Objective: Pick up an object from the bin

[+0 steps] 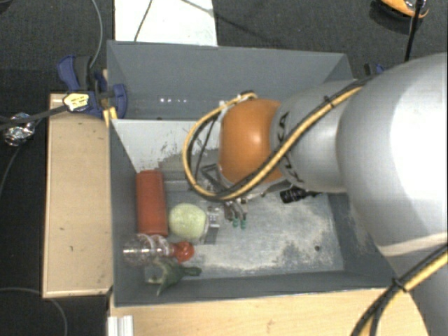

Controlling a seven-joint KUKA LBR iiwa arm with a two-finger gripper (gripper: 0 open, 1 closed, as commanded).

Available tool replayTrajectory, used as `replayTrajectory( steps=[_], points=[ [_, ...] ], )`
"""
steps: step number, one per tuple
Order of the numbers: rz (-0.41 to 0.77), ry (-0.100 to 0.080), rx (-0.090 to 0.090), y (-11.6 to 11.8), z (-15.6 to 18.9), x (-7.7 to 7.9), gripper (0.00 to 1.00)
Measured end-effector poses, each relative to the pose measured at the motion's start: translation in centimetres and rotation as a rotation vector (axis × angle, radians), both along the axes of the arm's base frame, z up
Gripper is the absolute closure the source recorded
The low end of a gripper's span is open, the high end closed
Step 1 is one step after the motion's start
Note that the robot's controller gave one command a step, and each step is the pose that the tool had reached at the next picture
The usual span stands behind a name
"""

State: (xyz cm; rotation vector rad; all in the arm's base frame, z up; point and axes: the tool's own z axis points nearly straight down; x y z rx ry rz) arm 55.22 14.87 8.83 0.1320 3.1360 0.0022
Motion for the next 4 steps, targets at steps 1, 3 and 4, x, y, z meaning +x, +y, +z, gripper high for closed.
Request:
replayTrajectory(
  steps=[1, 3, 4],
  points=[
    [-0.01, -0.001, 0.001, 0.7, -1.1, -1.0, 0.0],
    [0.154, -0.001, -0.001, 1.9, -1.6, -2.1, 1.0],
    [0.192, 0.005, -0.002, 1.6, 3.1, -3.2, 1.0]
  ],
)
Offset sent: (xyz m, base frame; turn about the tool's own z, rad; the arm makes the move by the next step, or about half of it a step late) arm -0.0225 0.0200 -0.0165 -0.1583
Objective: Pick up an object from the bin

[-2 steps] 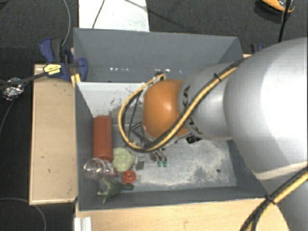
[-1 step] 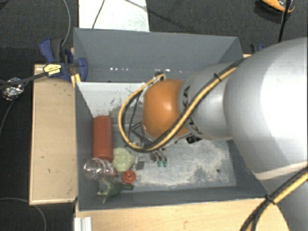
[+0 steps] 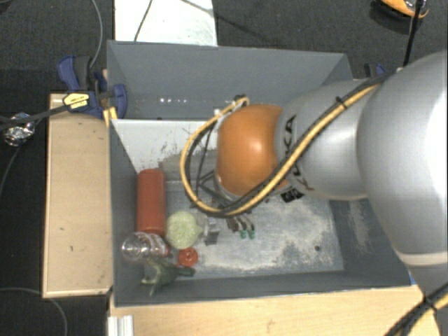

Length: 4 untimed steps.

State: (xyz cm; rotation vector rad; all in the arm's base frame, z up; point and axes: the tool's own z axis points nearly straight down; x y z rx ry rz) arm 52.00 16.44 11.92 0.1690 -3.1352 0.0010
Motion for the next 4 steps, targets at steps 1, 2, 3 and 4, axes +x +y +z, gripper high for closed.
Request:
replayTrajectory(
  steps=[1, 2, 3, 4],
  points=[
    [0.032, -0.004, 0.0, 1.2, 6.1, -0.5, 1.0],
    [0.068, 0.0, 0.002, -2.0, 11.9, -0.2, 1.0],
    [0.044, -0.009, -0.001, -2.4, 14.6, 0.2, 1.0],
    [0.091, -0.01, 0.004, 1.6, 11.1, -1.7, 1.0]
  ],
)
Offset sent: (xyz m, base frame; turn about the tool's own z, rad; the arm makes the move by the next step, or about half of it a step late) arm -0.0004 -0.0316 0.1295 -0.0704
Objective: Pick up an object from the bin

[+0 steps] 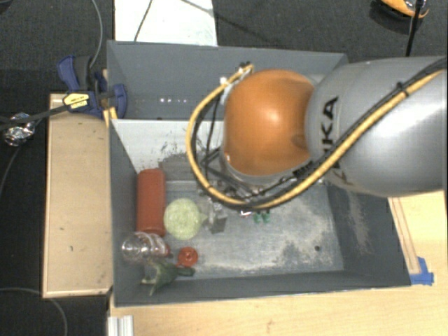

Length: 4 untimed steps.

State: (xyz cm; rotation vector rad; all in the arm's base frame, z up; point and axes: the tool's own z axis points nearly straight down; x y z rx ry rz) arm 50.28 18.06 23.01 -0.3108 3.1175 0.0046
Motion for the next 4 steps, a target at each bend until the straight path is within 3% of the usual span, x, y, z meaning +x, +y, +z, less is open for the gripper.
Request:
replayTrajectory(
  steps=[1, 2, 3, 4],
  points=[
    [-0.183, 0.0, -0.005, -2.3, -0.1, -2.3, 0.0],
    [-0.182, 0.001, -0.005, -2.2, -0.1, -2.3, 0.0],
    [-0.144, -0.005, -0.003, -1.0, -3.0, -0.6, 0.0],
    [-0.2, -0.001, -0.004, 0.6, -6.0, -1.4, 0.0]
  ],
)
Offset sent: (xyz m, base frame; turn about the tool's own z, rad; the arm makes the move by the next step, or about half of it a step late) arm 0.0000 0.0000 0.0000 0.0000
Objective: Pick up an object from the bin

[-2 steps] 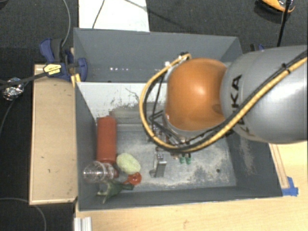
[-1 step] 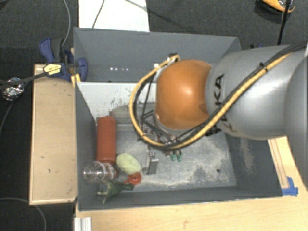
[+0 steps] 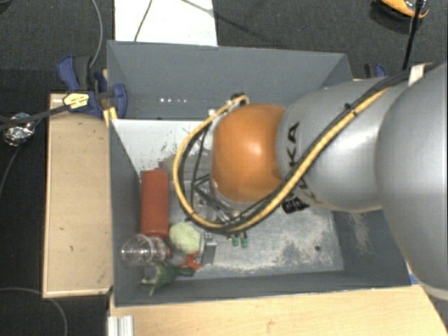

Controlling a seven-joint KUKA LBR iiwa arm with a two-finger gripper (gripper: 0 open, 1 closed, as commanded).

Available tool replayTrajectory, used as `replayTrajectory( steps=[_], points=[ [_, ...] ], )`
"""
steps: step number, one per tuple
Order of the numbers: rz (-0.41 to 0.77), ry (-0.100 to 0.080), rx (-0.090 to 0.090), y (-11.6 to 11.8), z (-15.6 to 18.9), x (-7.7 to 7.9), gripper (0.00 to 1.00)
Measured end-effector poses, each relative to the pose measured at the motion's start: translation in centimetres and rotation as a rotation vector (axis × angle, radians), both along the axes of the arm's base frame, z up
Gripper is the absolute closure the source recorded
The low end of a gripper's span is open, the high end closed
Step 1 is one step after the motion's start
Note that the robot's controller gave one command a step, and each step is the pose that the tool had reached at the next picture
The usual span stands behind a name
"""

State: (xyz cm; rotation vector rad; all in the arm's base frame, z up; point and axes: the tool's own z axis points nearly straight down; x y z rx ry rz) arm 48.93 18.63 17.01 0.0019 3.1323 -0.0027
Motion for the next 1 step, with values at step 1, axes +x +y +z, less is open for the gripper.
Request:
replayTrajectory(
  steps=[1],
  points=[
    [-0.016, -0.008, 0.004, -0.68, -4.8, -0.71, 0.0]
  ],
)
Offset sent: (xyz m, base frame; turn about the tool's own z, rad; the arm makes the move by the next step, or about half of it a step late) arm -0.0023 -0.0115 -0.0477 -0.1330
